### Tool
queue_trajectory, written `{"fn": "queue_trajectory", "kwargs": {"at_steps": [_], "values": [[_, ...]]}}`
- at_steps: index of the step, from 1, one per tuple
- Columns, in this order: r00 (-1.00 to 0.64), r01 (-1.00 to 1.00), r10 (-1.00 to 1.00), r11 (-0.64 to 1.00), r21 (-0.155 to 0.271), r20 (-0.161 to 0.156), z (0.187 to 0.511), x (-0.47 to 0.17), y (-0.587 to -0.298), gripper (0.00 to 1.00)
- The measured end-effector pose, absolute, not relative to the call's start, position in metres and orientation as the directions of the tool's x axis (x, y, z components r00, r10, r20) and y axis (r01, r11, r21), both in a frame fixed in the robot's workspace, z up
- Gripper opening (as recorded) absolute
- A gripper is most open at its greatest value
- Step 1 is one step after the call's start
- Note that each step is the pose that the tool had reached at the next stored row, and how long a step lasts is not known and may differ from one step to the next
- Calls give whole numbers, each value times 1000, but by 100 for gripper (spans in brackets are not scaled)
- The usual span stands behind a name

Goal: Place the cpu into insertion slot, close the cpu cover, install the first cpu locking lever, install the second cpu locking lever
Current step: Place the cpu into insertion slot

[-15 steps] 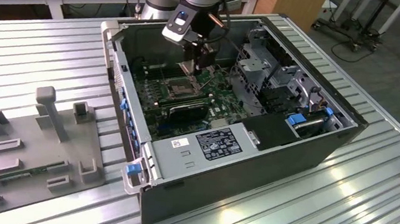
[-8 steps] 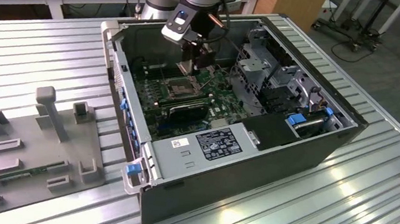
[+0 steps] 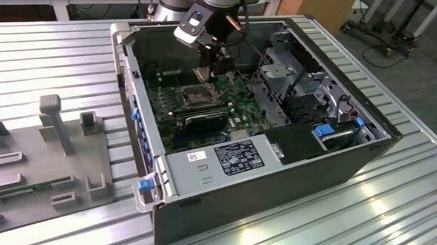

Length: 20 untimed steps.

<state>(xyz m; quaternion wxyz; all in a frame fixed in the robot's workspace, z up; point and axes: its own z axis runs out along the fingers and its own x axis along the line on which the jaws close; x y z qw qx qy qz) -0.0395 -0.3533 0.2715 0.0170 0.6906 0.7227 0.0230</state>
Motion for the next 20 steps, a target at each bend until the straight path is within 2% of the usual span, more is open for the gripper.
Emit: {"fn": "queue_trajectory", "kwargs": {"at_steps": [20], "values": [[-38,998,999,38,57,8,266,-40,-350,54]]}}
